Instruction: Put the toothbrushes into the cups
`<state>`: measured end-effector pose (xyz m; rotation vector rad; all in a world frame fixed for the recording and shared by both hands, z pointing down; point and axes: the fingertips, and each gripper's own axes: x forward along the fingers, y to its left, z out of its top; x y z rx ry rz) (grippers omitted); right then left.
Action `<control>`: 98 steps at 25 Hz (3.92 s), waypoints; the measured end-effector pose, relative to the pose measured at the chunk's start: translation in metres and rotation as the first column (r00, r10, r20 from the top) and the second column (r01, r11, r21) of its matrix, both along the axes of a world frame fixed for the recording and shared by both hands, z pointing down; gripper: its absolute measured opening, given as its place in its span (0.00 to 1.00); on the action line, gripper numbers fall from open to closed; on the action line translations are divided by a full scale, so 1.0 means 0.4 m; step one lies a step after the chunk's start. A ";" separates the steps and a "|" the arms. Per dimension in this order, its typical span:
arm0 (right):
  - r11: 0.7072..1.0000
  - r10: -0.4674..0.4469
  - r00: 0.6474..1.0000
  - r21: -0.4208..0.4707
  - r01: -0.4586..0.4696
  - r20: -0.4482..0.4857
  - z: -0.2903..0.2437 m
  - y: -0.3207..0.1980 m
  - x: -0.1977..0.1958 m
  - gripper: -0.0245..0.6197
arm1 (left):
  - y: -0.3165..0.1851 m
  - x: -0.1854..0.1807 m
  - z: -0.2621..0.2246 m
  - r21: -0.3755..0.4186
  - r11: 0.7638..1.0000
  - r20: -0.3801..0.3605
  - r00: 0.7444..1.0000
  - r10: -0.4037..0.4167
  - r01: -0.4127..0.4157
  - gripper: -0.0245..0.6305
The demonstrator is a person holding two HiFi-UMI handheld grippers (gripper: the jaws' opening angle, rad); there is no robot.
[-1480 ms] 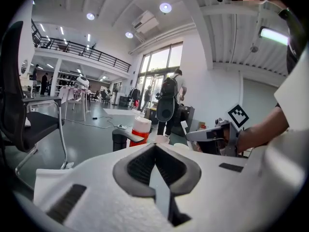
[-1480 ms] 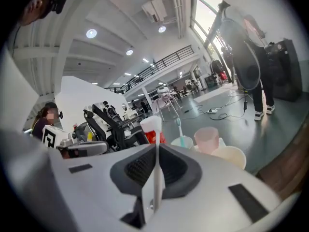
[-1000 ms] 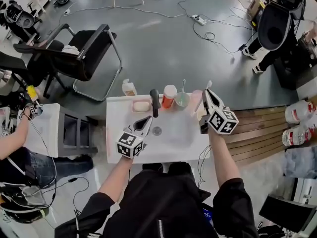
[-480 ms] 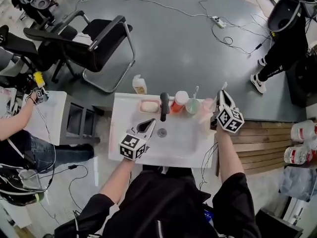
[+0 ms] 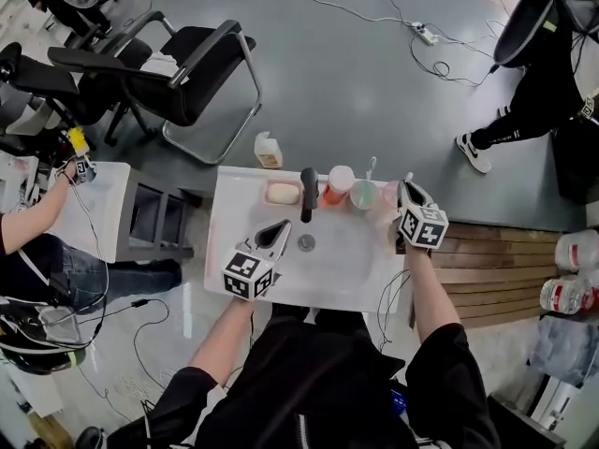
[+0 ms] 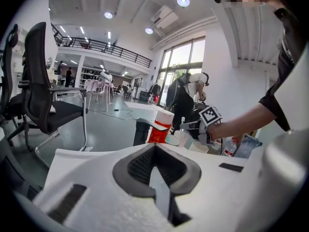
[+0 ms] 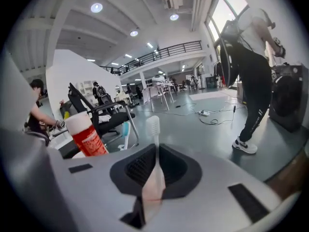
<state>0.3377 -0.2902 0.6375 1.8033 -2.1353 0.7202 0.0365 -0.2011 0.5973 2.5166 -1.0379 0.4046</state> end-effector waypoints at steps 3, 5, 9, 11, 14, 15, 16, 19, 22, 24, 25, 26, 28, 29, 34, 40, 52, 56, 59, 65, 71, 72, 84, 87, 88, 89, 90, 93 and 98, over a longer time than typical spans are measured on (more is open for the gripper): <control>0.999 -0.033 0.999 -0.030 0.033 -0.011 0.015 0.009 -0.011 0.08 | 0.020 0.004 -0.002 -0.004 1.000 0.003 1.000 -0.022 0.022 0.04; 0.998 -0.051 0.998 -0.047 0.050 -0.023 0.017 0.007 -0.015 0.08 | 0.034 0.003 -0.004 -0.005 0.999 0.004 0.999 -0.039 0.039 0.04; 0.994 -0.079 0.997 -0.075 0.079 0.005 0.024 0.016 -0.021 0.13 | 0.071 -0.002 -0.008 -0.001 0.997 0.007 0.997 -0.073 0.073 0.04; 0.994 -0.076 0.997 -0.074 0.078 0.031 0.021 0.027 -0.018 0.14 | 0.091 -0.003 -0.014 0.004 0.996 0.010 0.996 -0.088 0.088 0.04; 0.996 -0.064 0.995 -0.050 0.068 0.073 -0.004 0.046 -0.010 0.14 | 0.120 -0.003 -0.029 0.007 0.994 0.009 0.994 -0.109 0.109 0.04; 0.997 -0.059 0.994 -0.035 0.062 0.088 -0.018 0.053 -0.006 0.14 | 0.126 -0.001 -0.035 0.008 0.993 0.009 0.993 -0.114 0.114 0.04; 0.998 -0.056 0.993 -0.018 0.058 0.101 -0.035 0.061 -0.002 0.14 | 0.132 0.003 -0.039 0.009 0.993 0.012 0.993 -0.118 0.117 0.04; 0.997 -0.072 0.992 0.048 0.067 0.104 -0.086 0.096 0.001 0.08 | 0.150 0.023 -0.042 0.004 0.993 0.015 0.993 -0.117 0.117 0.04; 0.989 -0.104 0.992 0.109 0.096 0.067 -0.139 0.137 -0.011 0.05 | 0.156 0.042 -0.048 0.000 0.993 -0.012 0.993 -0.116 0.116 0.04; 0.984 -0.117 0.992 0.142 0.109 0.046 -0.175 0.166 -0.023 0.05 | 0.151 0.052 -0.060 0.010 0.994 -0.025 0.994 -0.105 0.106 0.04; 0.981 -0.122 0.992 0.155 0.115 0.037 -0.190 0.180 -0.030 0.05 | 0.147 0.057 -0.066 0.018 0.995 -0.031 0.995 -0.096 0.096 0.04; 0.979 -0.124 0.992 0.165 0.118 0.031 -0.202 0.196 -0.038 0.05 | 0.142 0.061 -0.072 0.026 0.996 -0.036 0.996 -0.085 0.086 0.04; 0.978 -0.120 0.992 0.177 0.112 0.034 -0.215 0.230 -0.059 0.05 | 0.138 0.060 -0.080 0.039 0.997 -0.042 0.997 -0.060 0.062 0.04; 0.978 -0.113 0.993 0.181 0.103 0.044 -0.218 0.245 -0.069 0.05 | 0.136 0.057 -0.082 0.044 0.998 -0.043 0.998 -0.047 0.049 0.04; 0.980 -0.070 0.997 0.190 0.060 0.043 -0.220 0.297 -0.125 0.04 | 0.120 0.027 -0.095 0.075 0.997 -0.050 0.999 0.013 -0.009 0.04; 0.978 -0.081 0.996 0.198 0.072 0.041 -0.227 0.314 -0.262 0.05 | 0.120 -0.074 -0.094 0.084 0.996 -0.063 0.998 0.011 -0.006 0.04; 0.919 -0.377 0.923 0.160 0.361 0.080 -0.185 0.281 -0.773 0.05 | 0.129 -0.429 -0.086 0.079 0.981 -0.053 0.983 -0.175 0.179 0.04; 0.884 -0.461 0.883 0.139 0.447 0.093 -0.163 0.275 -0.923 0.05 | 0.152 -0.552 -0.073 0.070 0.964 -0.046 0.966 -0.253 0.255 0.04; 0.860 -0.507 0.855 0.126 0.494 0.108 -0.155 0.267 -1.010 0.05 | 0.173 -0.632 -0.065 0.058 0.948 -0.040 0.950 -0.311 0.313 0.04; 0.822 -0.570 0.813 0.094 0.562 0.117 -0.120 0.272 -1.151 0.05 | 0.215 -0.745 -0.042 0.044 0.926 -0.033 0.927 -0.373 0.374 0.04; 0.774 -0.615 0.781 -0.103 0.625 0.111 0.030 0.286 -1.298 0.05 | 0.254 -0.807 -0.006 0.013 0.916 -0.028 0.915 -0.401 0.402 0.04; 0.762 -0.624 0.774 -0.138 0.633 0.104 0.059 0.291 -1.317 0.05 | 0.259 -0.814 0.001 0.008 0.914 -0.026 0.914 -0.405 0.405 0.04; 0.682 -0.655 0.755 -0.422 0.597 0.010 0.284 0.300 -1.460 0.30 | 0.298 -0.910 0.063 -0.050 0.893 -0.012 0.894 -0.448 0.447 0.04; 0.661 -0.680 0.733 -0.454 0.597 -0.027 0.311 0.299 -1.471 0.30 | 0.299 -0.921 0.072 -0.059 0.889 -0.013 0.890 -0.455 0.453 0.04; 0.651 -0.694 0.718 -0.461 0.602 -0.042 0.320 0.299 -1.471 0.30 | 0.298 -0.924 0.074 -0.060 0.889 -0.013 0.890 -0.456 0.455 0.04; 0.643 -0.708 0.704 -0.465 0.609 -0.056 0.327 0.299 -1.471 0.30 | 0.296 -0.927 0.076 -0.061 0.888 -0.012 0.889 -0.457 0.455 0.04; 0.635 -0.720 0.691 -0.467 0.616 -0.068 0.331 0.298 -1.471 0.29 | 0.294 -0.930 0.077 -0.061 0.888 -0.011 0.889 -0.457 0.456 0.04; 0.611 -0.748 0.658 -0.480 0.629 -0.090 0.323 0.301 -1.463 0.26 | 0.288 -0.935 0.080 -0.067 0.889 -0.010 0.891 -0.455 0.453 0.04; 0.582 -0.749 0.661 -0.532 0.615 -0.055 0.328 0.316 -1.411 0.12 | 0.268 -0.918 0.079 -0.070 0.900 -0.017 0.902 -0.432 0.429 0.04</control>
